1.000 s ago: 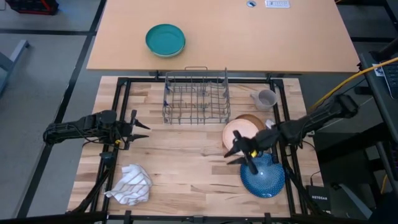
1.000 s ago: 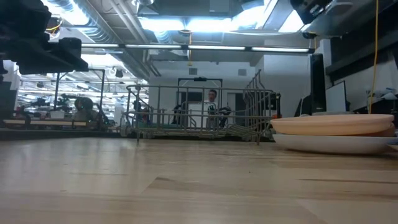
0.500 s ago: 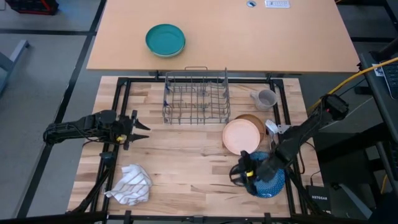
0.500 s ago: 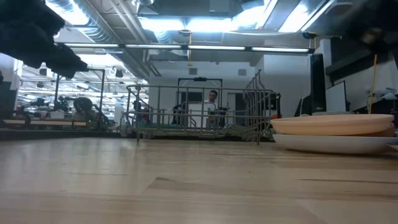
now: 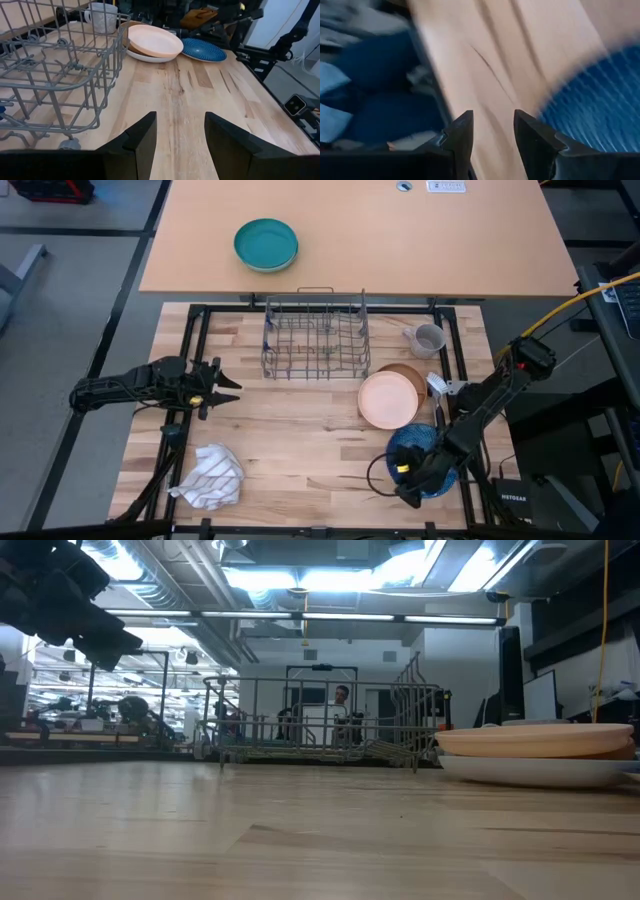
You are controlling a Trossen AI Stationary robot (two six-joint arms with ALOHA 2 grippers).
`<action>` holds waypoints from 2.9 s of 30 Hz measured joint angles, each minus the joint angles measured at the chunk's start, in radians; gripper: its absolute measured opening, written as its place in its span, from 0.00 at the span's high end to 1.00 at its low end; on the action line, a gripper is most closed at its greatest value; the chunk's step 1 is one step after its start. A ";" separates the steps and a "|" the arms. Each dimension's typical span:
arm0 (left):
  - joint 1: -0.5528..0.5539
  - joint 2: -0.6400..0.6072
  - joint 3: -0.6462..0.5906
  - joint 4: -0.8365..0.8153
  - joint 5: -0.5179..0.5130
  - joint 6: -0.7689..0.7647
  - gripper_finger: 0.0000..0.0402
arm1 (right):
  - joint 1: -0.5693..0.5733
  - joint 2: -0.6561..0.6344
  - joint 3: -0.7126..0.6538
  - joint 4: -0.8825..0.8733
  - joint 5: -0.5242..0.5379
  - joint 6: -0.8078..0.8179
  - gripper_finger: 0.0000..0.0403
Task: Sort dishes
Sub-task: Put the blue plate in the dish rack
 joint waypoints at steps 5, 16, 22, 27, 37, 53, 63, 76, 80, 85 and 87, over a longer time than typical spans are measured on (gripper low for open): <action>0.000 0.000 0.000 0.000 0.000 0.000 0.61 | -0.002 0.000 0.032 -0.212 -0.071 0.101 0.64; 0.001 0.000 0.000 -0.002 -0.002 -0.033 0.61 | -0.003 0.128 0.034 -0.157 -0.094 0.107 0.64; 0.001 0.000 0.000 -0.002 -0.004 -0.079 0.61 | -0.003 0.195 0.038 -0.128 -0.103 0.107 0.64; 0.000 0.000 0.000 0.000 -0.009 -0.079 0.61 | -0.002 0.204 0.036 -0.063 -0.054 0.107 0.64; 0.000 0.000 0.000 0.002 -0.011 -0.085 0.61 | -0.032 0.233 0.033 0.066 0.087 0.105 0.64; 0.000 0.000 -0.001 0.006 -0.013 -0.101 0.61 | -0.203 0.344 0.034 0.357 0.097 -0.116 0.64; 0.000 0.000 -0.001 0.006 -0.013 -0.138 0.61 | -0.325 0.344 0.034 0.354 0.102 -0.277 0.64; 0.000 0.000 -0.001 0.005 -0.013 -0.138 0.61 | -0.384 0.344 0.031 0.464 0.089 -0.449 0.64; 0.000 0.000 -0.001 0.005 -0.013 -0.139 0.61 | -0.375 0.317 0.032 0.473 0.057 -0.480 0.64; 0.001 0.000 -0.001 0.005 -0.013 -0.139 0.61 | -0.351 0.268 0.032 0.410 0.041 -0.479 0.64; 0.001 0.000 -0.001 0.004 -0.013 -0.139 0.61 | -0.332 0.239 0.033 0.345 0.031 -0.467 0.64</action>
